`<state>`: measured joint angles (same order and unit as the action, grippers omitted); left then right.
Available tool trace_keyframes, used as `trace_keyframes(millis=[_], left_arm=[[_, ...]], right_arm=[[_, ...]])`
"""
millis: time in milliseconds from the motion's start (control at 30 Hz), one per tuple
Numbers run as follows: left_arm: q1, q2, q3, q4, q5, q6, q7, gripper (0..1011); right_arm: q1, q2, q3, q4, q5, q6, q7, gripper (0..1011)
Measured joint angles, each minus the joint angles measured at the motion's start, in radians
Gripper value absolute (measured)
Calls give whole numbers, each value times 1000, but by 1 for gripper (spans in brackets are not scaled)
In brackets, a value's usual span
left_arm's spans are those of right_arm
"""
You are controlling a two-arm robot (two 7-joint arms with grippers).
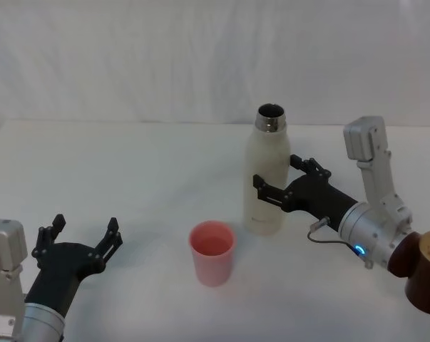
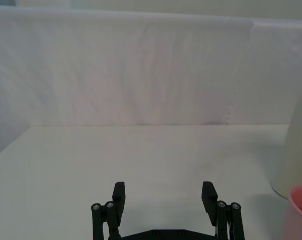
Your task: Grasp the thermos with one hand and pour water into the cup lid.
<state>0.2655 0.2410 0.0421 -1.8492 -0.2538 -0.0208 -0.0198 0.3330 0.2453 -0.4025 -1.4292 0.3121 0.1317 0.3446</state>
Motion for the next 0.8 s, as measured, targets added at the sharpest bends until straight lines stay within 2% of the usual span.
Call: trace_keyframes(millis=[800], left_arm=[[0, 0, 0, 0, 0, 0, 0, 1001]], right_arm=[[44, -32, -17, 64, -11, -17, 1, 1000]])
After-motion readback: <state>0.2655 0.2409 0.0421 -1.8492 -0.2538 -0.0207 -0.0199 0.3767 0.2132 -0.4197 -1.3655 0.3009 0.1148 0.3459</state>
